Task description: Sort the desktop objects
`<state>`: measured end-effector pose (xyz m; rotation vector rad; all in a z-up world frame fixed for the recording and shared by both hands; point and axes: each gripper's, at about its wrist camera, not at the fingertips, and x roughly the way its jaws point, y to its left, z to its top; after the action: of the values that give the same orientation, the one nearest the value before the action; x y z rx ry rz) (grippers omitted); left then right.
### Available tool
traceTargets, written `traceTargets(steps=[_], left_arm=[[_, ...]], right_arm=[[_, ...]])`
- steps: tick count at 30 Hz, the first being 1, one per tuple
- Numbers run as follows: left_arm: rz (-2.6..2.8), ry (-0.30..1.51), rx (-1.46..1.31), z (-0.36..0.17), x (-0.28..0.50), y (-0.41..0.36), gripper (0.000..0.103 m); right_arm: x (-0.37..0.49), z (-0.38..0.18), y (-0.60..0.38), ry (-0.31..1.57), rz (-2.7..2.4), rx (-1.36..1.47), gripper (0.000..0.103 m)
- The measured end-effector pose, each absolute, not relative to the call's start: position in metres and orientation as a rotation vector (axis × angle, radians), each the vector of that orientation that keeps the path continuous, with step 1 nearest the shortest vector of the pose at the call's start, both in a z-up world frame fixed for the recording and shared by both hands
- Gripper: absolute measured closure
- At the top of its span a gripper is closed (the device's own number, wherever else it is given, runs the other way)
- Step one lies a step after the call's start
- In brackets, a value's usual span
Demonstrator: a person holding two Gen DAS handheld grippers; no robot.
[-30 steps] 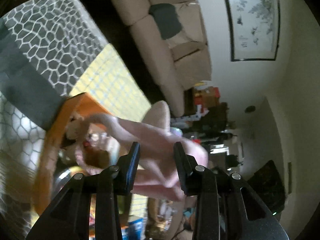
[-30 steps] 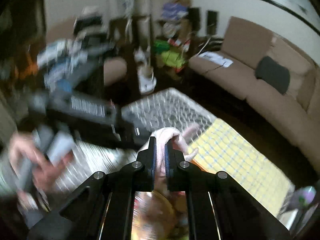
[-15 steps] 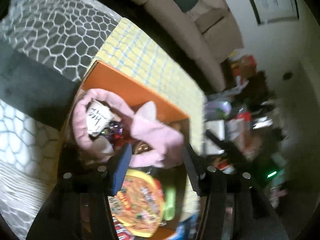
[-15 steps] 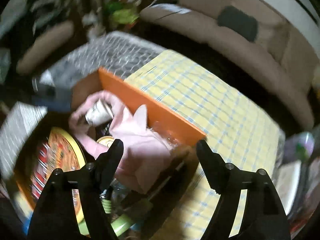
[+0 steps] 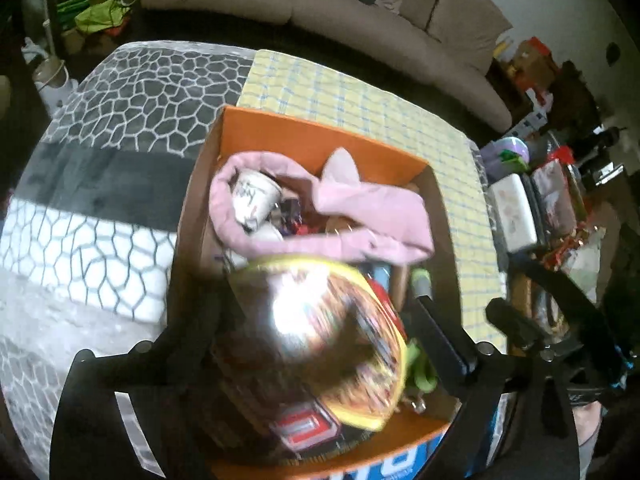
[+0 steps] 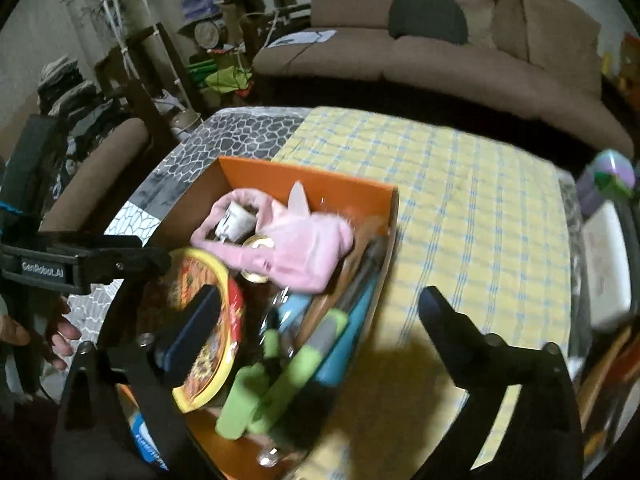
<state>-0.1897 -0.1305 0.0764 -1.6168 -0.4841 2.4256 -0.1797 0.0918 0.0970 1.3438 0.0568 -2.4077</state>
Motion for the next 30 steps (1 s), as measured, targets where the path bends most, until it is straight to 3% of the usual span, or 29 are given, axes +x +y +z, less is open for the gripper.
traceTargets(steps=[15, 19, 23, 30], left_arm=[[2.578, -0.34, -1.51, 0.105, -0.058, -0.105, 0.0], [2.643, -0.292, -1.492, 0.087, -0.027, -0.089, 0.0], [2.666, -0.307, -1.482, 0.064, -0.009, -0.073, 0.0], [2.671, -0.171, -1.513, 0.03, 0.001, -0.032, 0.0]], right_arm=[[-0.046, 0.121, 0.117, 0.044, -2.551, 1.343, 0.0], [-0.009, 0.098, 0.14, -0.115, -2.644, 1.379, 0.0], [0.012, 0.069, 0.161, -0.14, -2.712, 1.41, 0.0], [0.026, 0.027, 0.19, -0.187, -2.75, 1.495, 0.0]])
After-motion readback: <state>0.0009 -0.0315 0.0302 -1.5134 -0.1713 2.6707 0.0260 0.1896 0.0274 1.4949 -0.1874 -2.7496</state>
